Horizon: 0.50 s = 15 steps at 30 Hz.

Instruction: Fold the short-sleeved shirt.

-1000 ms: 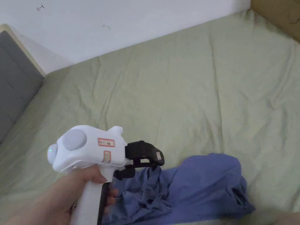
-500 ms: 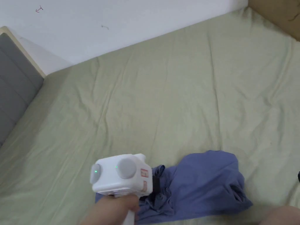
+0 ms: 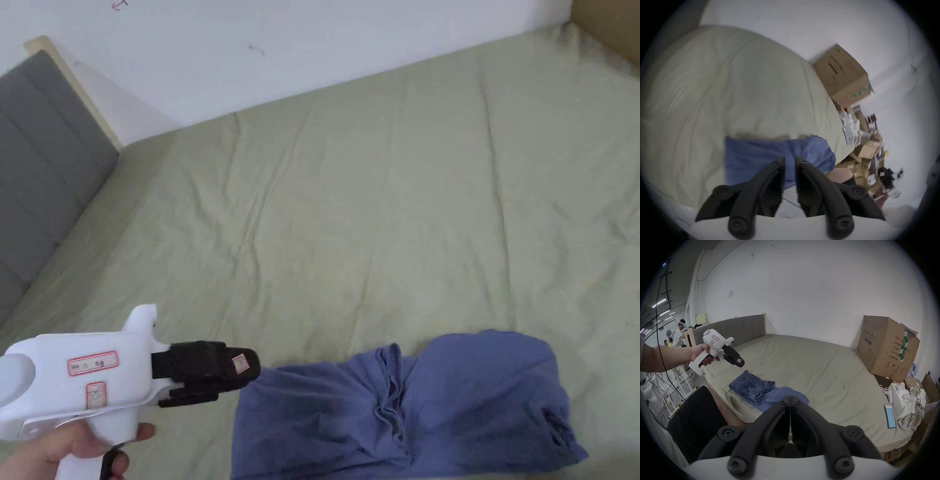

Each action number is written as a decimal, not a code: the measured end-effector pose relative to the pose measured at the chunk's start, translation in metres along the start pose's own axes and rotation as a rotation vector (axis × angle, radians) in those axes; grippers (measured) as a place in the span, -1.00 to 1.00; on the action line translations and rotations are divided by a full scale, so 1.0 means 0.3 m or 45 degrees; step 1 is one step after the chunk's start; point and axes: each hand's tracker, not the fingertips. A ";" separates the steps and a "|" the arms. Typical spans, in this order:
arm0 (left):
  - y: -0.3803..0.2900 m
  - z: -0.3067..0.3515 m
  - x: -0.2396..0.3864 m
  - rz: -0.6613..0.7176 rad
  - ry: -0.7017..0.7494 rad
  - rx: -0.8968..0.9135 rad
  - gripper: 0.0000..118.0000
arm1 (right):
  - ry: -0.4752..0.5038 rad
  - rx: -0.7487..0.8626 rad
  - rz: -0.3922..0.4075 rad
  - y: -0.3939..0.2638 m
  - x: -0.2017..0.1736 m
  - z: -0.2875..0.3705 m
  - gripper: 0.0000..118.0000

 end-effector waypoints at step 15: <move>-0.090 -0.309 -0.165 -0.087 -0.101 -0.094 0.83 | 0.049 -0.075 0.016 0.067 -0.078 -0.137 -0.98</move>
